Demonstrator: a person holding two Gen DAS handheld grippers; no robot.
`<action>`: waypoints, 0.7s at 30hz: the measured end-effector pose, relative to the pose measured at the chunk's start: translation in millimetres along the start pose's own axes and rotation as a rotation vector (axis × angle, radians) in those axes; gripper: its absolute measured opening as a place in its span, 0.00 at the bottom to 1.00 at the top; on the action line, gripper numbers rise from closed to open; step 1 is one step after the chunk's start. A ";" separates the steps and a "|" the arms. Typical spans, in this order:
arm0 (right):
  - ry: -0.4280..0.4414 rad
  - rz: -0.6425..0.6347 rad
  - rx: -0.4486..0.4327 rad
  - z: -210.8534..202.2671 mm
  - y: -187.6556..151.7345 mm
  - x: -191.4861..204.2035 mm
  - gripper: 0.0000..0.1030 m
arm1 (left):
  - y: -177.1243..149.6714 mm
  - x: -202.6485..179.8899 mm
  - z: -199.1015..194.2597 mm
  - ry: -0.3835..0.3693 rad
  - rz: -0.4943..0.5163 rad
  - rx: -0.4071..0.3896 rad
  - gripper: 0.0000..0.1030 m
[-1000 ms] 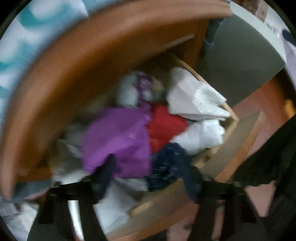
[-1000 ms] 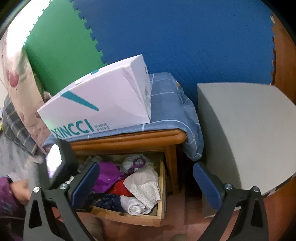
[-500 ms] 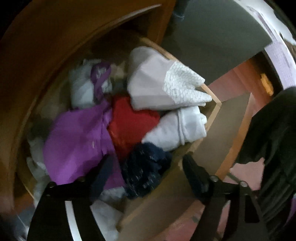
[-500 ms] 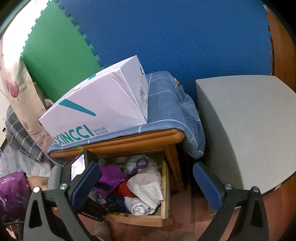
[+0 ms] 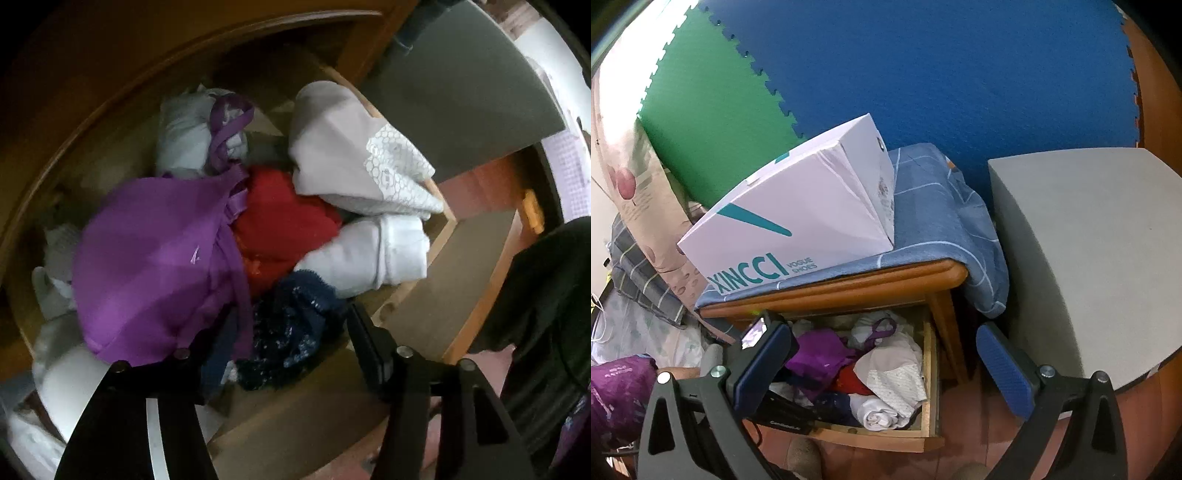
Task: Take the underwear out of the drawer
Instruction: 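Reach the left gripper into the drawer over the clothes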
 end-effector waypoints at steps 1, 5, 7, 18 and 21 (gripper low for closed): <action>0.001 -0.002 0.002 0.2 -0.2 0.5 1.00 | 0.9 -3.1 0.9 0.005 -0.001 -0.004 0.56; 0.004 0.010 0.000 -0.2 0.2 -1.2 1.00 | 2.0 -8.5 5.4 -0.050 -0.078 -0.004 0.43; 0.007 0.027 -0.007 -1.1 1.0 -3.6 1.00 | -0.2 -5.2 3.8 -0.071 -0.113 -0.013 0.41; -0.008 0.054 -0.022 -4.6 2.2 -13.0 1.00 | -18.6 -33.8 -3.2 -0.042 -0.144 -0.114 0.02; -0.024 0.054 0.001 -0.8 -0.2 -14.9 1.00 | -23.6 -26.2 -3.4 -0.054 -0.186 -0.116 0.02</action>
Point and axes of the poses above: each gripper's, at about its wrist camera, not at the fingertips, and z roughly the way its jaws point, x to its left, y to its top, the point moved 5 cm from there along z, roughly the way its jaws point, and after that the axes turned 8 degrees about y, right-handed, at the moved point
